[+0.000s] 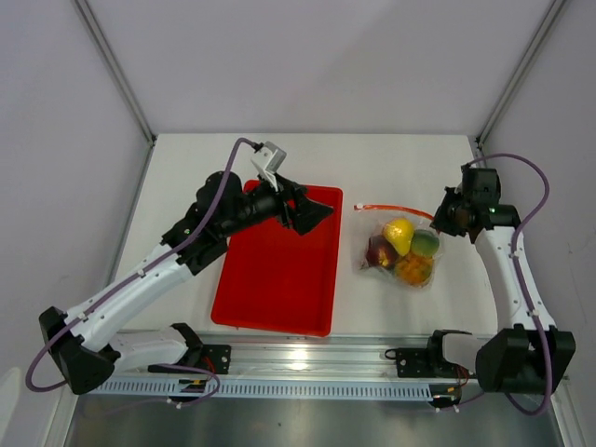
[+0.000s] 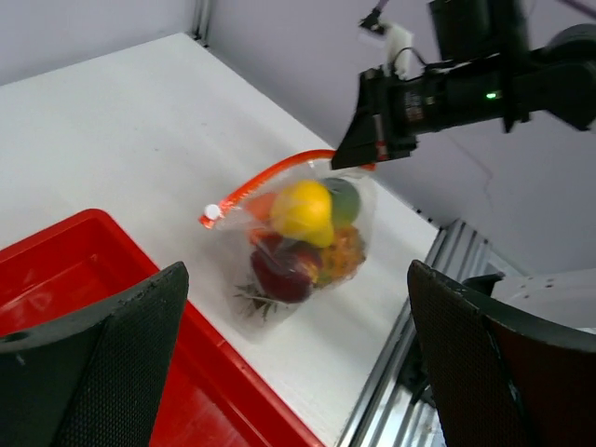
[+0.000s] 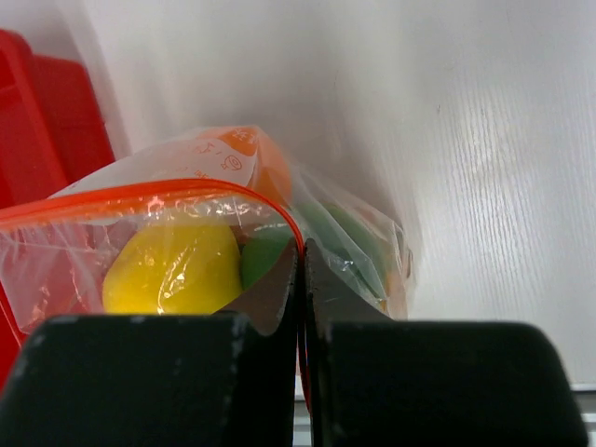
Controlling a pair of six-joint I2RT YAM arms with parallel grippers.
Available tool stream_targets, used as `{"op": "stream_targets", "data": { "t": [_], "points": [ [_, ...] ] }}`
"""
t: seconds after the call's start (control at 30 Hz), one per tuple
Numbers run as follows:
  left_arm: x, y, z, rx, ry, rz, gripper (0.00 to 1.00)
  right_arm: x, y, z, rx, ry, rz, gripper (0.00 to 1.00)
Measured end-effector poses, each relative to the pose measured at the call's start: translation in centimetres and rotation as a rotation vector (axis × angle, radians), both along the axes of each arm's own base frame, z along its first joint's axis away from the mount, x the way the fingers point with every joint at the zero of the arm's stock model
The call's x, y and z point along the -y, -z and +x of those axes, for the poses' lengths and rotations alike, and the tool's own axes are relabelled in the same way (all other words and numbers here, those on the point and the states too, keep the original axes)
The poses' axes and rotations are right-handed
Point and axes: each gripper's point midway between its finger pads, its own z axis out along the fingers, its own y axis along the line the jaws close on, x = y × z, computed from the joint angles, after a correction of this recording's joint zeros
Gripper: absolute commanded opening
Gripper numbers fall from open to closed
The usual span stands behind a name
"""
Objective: Place the food in the zip-top bag and seal the zipper
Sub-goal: Place the zipper food storage bag at the center of the board, then reset both arms
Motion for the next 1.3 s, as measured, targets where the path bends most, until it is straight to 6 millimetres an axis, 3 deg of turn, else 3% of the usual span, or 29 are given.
{"op": "stream_targets", "data": {
  "t": [0.1, 0.43, 0.6, 0.7, 0.9, 0.97, 1.0, 1.03, 1.17, 1.3],
  "points": [
    [0.4, 0.1, -1.0, -0.02, 0.028, -0.038, 0.99, 0.3, 1.2, 1.6, -0.015, 0.028, 0.016, 0.0],
    [1.9, 4.3, -3.8, -0.157, 0.123, -0.042, 1.0, 1.1, 5.5, 5.8, -0.068, 0.084, 0.045, 0.0],
    [0.6, 3.8, -5.2, -0.147, 0.13, -0.075, 0.99, 1.3, 7.5, 7.2, -0.096, 0.09, 0.043, 0.01],
    [-0.1, 2.6, -5.9, -0.12, 0.133, -0.101, 1.0, 1.6, 8.1, 8.1, -0.108, 0.1, 0.04, 0.14],
    [-0.4, 2.5, -6.5, -0.121, 0.148, -0.105, 0.99, 1.9, 8.9, 8.9, -0.125, 0.114, 0.031, 0.55],
    [-0.6, 3.0, -6.8, -0.134, 0.149, -0.101, 0.99, 2.1, 8.8, 9.0, -0.12, 0.121, 0.023, 0.8],
    [-0.7, 3.2, -6.9, -0.142, 0.148, -0.101, 1.0, 2.3, 8.6, 9.0, -0.12, 0.125, 0.011, 0.84],
    [-0.8, 3.4, -7.0, -0.147, 0.148, -0.1, 0.99, 2.5, 8.4, 9.1, -0.116, 0.129, 0.0, 0.99],
    [-0.9, 3.8, -7.3, -0.162, 0.152, -0.1, 1.0, 3.1, 6.0, 9.0, -0.073, 0.139, -0.059, 0.99],
    [-1.0, 4.5, -7.6, -0.185, 0.155, -0.098, 0.99, 2.4, 1.1, 8.4, 0.036, 0.131, -0.108, 0.99]
  ]
}}
